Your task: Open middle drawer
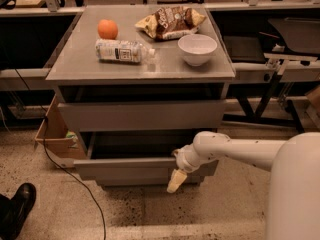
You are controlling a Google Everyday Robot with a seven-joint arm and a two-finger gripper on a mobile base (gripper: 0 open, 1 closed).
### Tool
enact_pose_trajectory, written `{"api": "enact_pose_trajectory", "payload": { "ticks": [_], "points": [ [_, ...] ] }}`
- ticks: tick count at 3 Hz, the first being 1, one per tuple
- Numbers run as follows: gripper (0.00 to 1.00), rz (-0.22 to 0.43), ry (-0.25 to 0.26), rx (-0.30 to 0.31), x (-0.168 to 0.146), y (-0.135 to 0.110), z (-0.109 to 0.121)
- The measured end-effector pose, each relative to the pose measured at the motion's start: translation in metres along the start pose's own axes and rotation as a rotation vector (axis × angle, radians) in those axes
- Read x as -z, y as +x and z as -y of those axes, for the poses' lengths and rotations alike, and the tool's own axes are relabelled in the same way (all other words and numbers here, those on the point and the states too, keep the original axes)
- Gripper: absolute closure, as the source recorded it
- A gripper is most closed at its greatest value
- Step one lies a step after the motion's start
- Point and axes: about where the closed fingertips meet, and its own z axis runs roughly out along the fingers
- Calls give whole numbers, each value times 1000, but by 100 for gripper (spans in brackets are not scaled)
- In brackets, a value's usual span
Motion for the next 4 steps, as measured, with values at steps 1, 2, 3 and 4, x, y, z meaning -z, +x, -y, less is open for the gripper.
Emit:
{"api": "enact_pose_trajectory", "payload": {
  "ticks": [1,2,3,4],
  "points": [
    [0,7,-46,-12,8,9,-37],
    [0,7,-62,-19,16,14,-55],
    [19,7,-73,-6,18,11,-61],
    [22,6,-77,-4,19,11,-63]
  ]
}}
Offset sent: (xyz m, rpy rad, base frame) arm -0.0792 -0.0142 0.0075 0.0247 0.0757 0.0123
